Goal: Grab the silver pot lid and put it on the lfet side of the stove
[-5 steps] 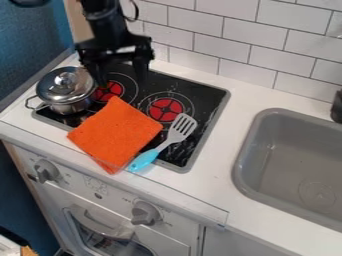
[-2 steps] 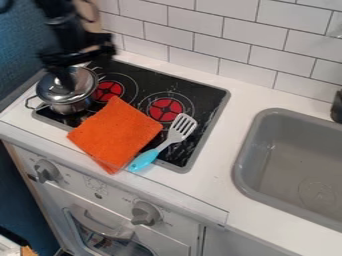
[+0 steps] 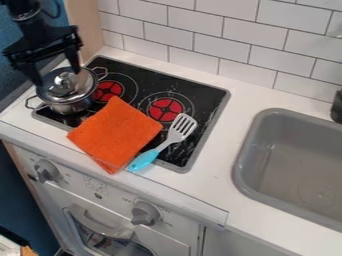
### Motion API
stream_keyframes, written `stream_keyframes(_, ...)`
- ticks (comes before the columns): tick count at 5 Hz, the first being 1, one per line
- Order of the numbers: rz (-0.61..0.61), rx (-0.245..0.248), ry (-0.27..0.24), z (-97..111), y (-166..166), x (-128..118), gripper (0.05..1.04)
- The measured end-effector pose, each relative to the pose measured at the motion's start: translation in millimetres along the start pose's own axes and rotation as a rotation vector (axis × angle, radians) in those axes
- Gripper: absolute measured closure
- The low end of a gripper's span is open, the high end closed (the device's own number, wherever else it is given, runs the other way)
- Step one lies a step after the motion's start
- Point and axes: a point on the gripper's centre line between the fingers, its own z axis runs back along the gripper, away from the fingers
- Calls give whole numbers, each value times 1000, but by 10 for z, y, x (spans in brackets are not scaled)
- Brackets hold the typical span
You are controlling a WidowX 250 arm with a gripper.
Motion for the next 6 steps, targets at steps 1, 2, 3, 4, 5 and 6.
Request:
stream_keyframes(1, 22, -1, -12, -50, -21, 125, 85)
stream_keyframes(2, 29, 20, -22, -107, -60, 237, 85)
stream_keyframes(3, 28, 46, 11, -233, -60, 221, 132)
stream_keyframes(4, 16, 71, 30, -342, -71, 199, 316)
stream_keyframes(5, -6, 91, 24, -355, -122, 212, 608)
stream_keyframes(6, -9, 88, 20, -371, -142, 199, 797)
